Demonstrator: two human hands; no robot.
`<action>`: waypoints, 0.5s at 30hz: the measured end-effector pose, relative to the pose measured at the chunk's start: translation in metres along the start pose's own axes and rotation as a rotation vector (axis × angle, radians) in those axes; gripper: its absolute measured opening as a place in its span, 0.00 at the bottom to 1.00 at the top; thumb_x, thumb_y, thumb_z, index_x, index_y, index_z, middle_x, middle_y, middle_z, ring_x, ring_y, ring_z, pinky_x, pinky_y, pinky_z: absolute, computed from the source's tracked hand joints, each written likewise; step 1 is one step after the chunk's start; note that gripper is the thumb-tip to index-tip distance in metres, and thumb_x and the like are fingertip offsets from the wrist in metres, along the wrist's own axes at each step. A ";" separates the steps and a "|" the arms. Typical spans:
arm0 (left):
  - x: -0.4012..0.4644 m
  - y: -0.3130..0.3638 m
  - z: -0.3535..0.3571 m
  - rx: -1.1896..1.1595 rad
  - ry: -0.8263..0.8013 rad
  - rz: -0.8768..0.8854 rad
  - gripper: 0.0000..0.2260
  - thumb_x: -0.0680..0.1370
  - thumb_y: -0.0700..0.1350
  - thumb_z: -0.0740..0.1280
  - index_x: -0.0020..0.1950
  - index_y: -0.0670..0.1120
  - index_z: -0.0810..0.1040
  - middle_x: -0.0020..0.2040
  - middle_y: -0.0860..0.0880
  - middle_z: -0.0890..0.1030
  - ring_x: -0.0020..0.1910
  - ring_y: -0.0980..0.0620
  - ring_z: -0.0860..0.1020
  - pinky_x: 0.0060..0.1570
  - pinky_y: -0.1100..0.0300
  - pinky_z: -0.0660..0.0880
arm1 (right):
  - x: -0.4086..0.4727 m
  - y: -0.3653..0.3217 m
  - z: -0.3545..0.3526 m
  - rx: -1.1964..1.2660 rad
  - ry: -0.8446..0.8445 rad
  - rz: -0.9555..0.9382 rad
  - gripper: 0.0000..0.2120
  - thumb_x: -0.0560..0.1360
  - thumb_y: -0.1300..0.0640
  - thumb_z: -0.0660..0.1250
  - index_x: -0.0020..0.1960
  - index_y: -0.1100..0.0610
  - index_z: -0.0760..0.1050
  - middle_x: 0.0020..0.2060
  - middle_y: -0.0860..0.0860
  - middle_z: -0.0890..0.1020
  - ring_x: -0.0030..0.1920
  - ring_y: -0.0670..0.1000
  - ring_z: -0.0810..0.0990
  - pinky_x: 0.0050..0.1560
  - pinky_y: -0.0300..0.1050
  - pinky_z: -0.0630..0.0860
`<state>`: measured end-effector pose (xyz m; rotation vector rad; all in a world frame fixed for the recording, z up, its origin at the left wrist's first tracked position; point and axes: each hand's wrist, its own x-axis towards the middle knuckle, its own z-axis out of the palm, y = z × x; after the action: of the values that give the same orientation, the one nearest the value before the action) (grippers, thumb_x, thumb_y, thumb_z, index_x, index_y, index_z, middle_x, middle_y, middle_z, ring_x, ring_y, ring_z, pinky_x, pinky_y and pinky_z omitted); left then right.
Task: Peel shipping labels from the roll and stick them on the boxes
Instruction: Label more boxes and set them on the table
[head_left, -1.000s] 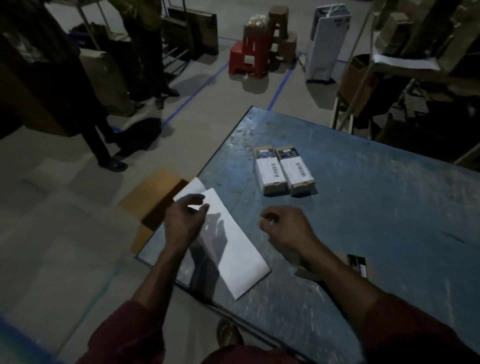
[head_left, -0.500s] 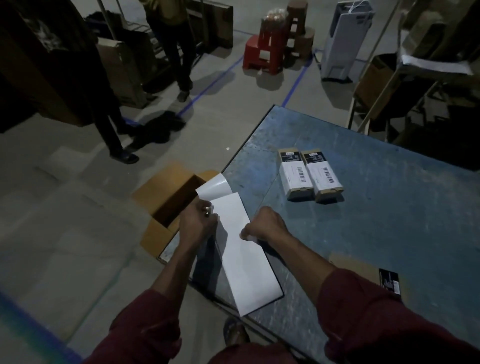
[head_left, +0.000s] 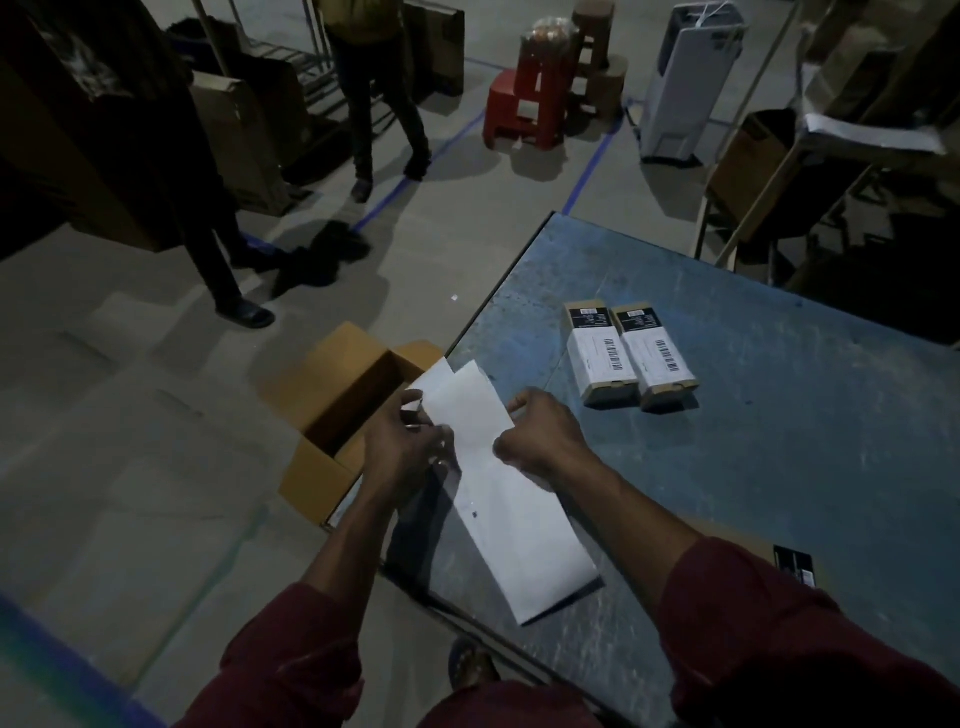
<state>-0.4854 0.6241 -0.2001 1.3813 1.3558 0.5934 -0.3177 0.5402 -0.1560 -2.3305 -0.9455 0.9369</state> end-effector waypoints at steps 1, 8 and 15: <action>0.003 0.002 -0.004 -0.031 0.011 0.002 0.23 0.77 0.37 0.76 0.70 0.47 0.75 0.58 0.44 0.82 0.49 0.44 0.84 0.37 0.59 0.82 | 0.002 -0.003 -0.004 -0.020 -0.018 -0.030 0.25 0.61 0.57 0.75 0.56 0.46 0.75 0.50 0.47 0.82 0.50 0.52 0.81 0.51 0.51 0.83; 0.027 0.010 -0.038 0.334 0.245 -0.018 0.23 0.79 0.54 0.74 0.69 0.42 0.78 0.61 0.44 0.83 0.59 0.44 0.79 0.53 0.51 0.74 | 0.021 0.013 -0.010 0.111 -0.153 -0.074 0.15 0.66 0.63 0.73 0.53 0.56 0.85 0.47 0.50 0.88 0.49 0.52 0.87 0.57 0.58 0.84; 0.045 0.003 -0.029 -0.209 -0.112 -0.152 0.21 0.79 0.63 0.70 0.50 0.45 0.87 0.55 0.43 0.87 0.56 0.45 0.84 0.62 0.48 0.77 | 0.022 0.024 -0.024 0.335 -0.201 -0.018 0.16 0.75 0.70 0.73 0.62 0.62 0.82 0.54 0.55 0.87 0.52 0.55 0.87 0.56 0.50 0.84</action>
<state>-0.5000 0.6759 -0.2026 1.1163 1.2580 0.5316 -0.2779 0.5369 -0.1644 -1.9723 -0.8108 1.2354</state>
